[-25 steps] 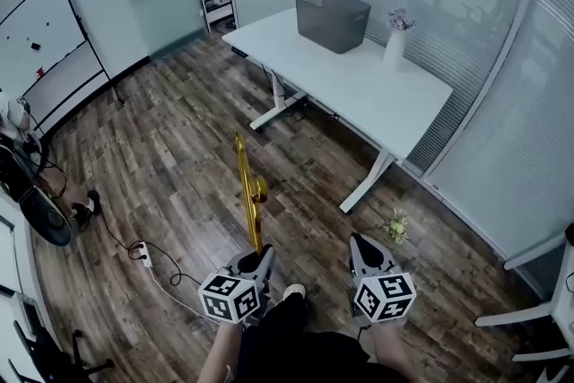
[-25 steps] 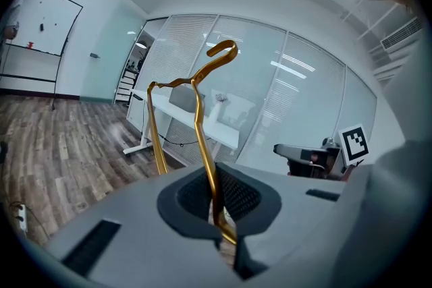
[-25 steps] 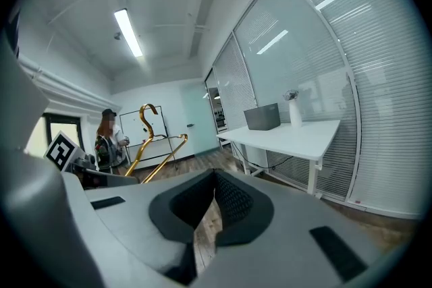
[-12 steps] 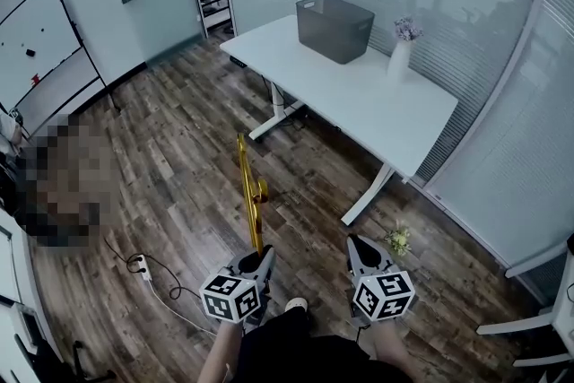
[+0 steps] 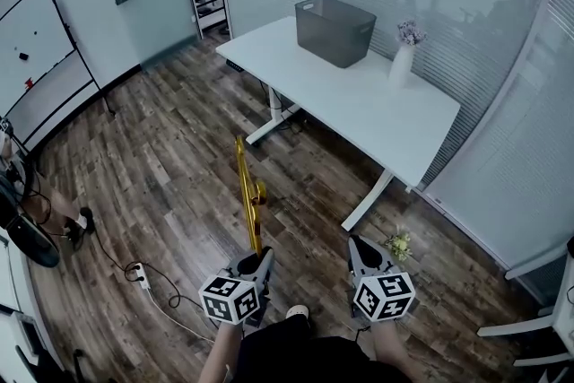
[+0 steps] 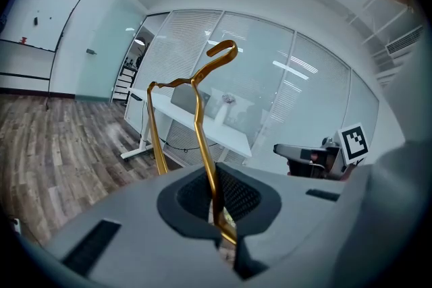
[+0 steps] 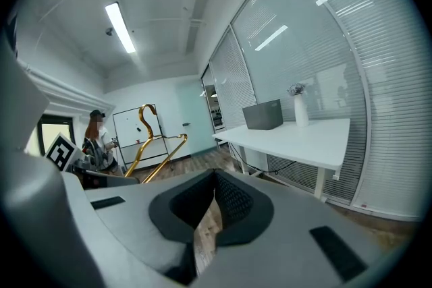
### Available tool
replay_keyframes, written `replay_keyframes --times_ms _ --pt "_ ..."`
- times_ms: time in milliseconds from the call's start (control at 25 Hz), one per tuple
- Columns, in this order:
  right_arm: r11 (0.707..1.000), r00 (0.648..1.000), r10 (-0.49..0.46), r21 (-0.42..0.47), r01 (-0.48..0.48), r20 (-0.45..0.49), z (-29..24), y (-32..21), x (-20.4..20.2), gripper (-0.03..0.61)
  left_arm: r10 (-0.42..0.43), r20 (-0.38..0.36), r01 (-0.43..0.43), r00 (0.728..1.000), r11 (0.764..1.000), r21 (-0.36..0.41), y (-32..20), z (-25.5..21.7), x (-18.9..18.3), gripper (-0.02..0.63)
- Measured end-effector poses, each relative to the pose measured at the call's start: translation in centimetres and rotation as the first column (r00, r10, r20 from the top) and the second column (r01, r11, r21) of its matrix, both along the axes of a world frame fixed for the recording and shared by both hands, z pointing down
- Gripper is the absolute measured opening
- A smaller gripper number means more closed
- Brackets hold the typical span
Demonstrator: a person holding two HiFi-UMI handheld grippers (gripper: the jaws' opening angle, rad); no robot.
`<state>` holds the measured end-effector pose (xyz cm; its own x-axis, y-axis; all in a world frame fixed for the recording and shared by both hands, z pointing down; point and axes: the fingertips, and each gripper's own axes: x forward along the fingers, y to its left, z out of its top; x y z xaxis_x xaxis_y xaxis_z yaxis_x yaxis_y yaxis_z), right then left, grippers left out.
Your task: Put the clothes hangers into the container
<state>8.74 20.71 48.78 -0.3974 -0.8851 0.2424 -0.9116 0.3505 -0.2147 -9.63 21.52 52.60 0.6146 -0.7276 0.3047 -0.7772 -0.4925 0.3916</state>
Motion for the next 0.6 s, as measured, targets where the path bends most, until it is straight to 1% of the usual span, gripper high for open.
replay_keyframes --times_ms 200,600 --pt "1.000 1.000 0.013 0.002 -0.013 0.018 0.1 -0.8 -0.2 0.026 0.008 0.005 -0.008 1.000 1.000 -0.003 -1.1 0.3 -0.4 0.008" --pt "1.000 0.999 -0.019 -0.013 0.019 0.031 0.9 -1.6 -0.5 0.026 0.007 0.006 -0.007 1.000 1.000 -0.026 -1.2 0.8 -0.2 0.008"
